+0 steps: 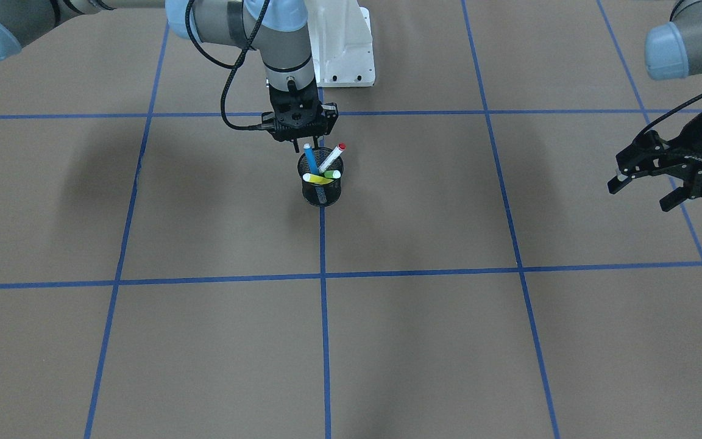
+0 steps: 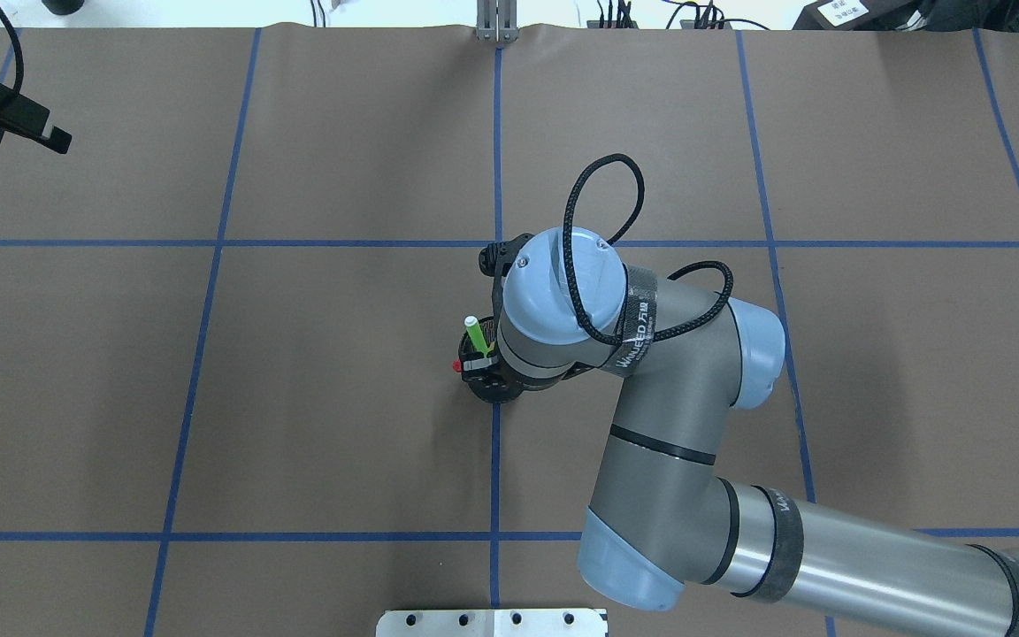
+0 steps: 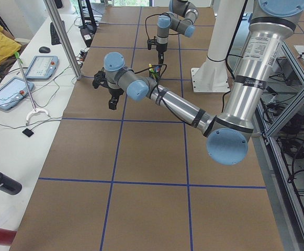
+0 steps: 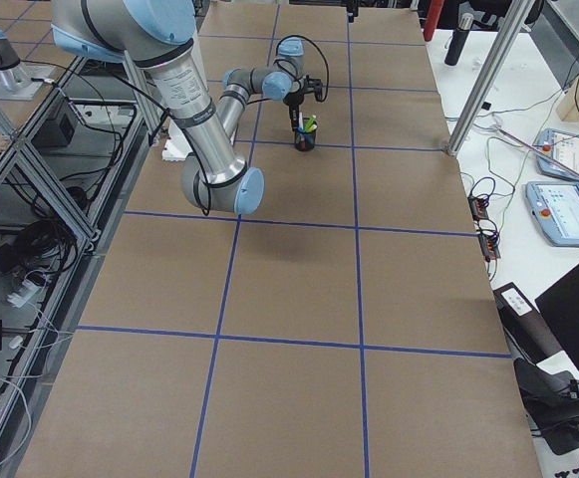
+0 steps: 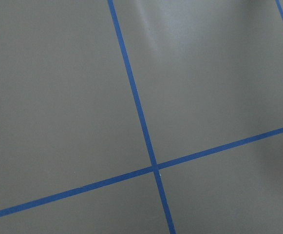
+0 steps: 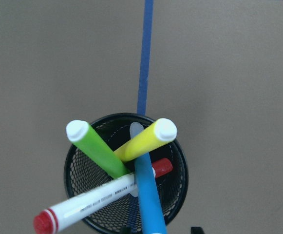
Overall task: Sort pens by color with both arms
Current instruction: 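Lower the right gripper and close it on the blue marker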
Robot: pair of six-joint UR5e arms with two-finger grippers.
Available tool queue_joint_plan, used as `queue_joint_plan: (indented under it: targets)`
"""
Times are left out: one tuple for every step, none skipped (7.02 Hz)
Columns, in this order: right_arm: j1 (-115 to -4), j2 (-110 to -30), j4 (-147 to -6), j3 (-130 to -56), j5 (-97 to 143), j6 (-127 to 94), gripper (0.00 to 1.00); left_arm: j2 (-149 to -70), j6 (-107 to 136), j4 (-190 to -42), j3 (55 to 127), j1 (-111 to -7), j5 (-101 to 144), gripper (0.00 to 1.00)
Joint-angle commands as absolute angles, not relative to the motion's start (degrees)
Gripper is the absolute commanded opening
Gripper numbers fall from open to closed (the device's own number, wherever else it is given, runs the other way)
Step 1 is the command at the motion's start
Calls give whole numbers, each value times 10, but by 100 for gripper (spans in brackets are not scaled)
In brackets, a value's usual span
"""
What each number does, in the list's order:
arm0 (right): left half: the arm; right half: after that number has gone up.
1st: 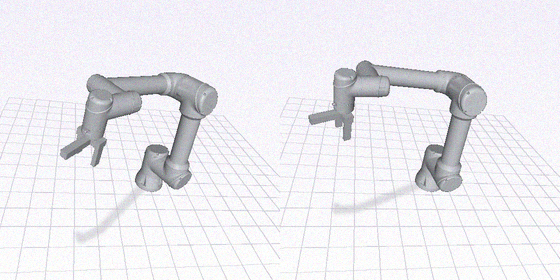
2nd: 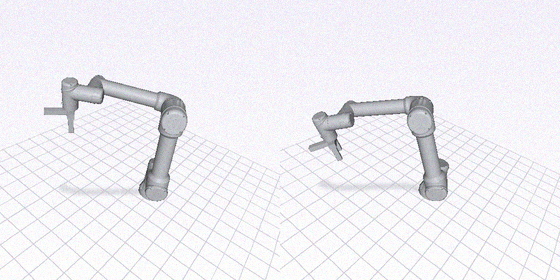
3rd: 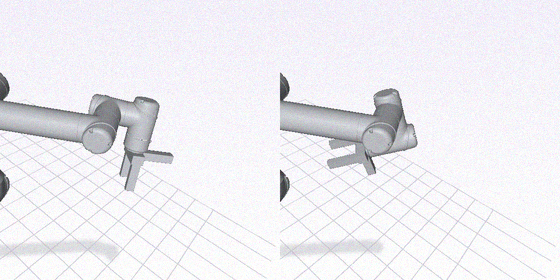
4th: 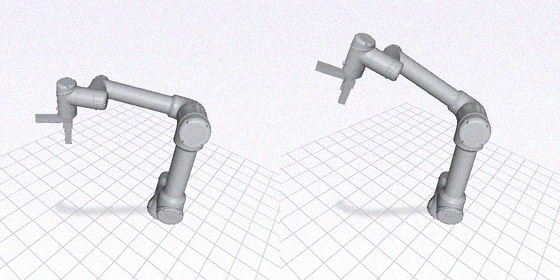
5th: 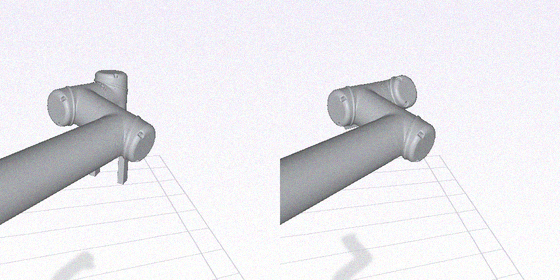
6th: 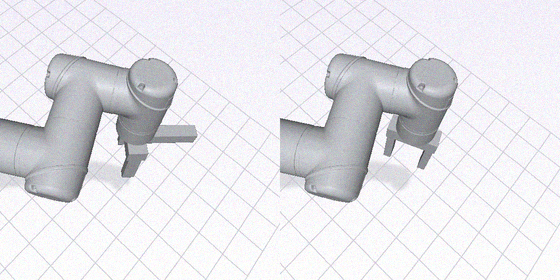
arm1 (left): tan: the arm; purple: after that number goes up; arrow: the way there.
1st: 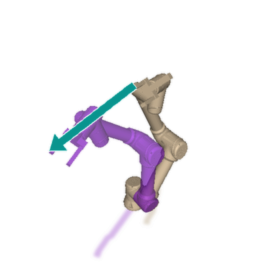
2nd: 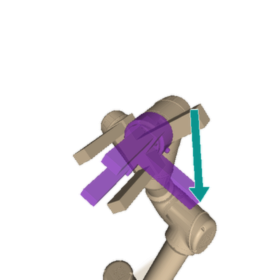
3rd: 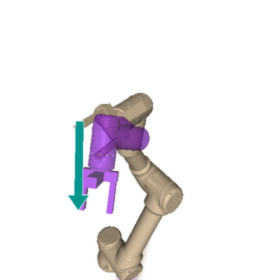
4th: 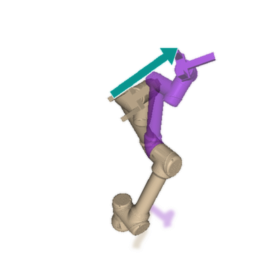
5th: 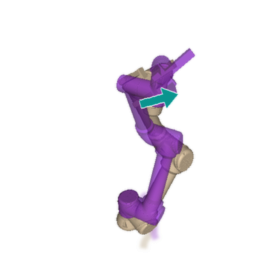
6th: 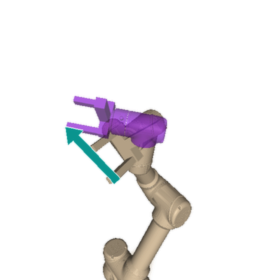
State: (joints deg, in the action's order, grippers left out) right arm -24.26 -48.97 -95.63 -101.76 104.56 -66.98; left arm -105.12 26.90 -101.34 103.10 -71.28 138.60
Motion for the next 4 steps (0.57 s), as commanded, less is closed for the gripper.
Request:
queue_joint_plan:
  targets:
    - [-243,-490,-955,-1017,1045,-654,39,-1051,269,-1013,1031,-713,1386,100]
    - [-243,-490,-956,-1017,1045,-643,39,-1051,269,-1013,1031,-713,1386,100]
    - [-243,-490,-955,-1016,1042,-641,39,-1051,269,-1013,1031,-713,1386,100]
    - [-243,-490,-955,-1016,1038,-641,39,-1051,269,-1013,1032,-713,1386,100]
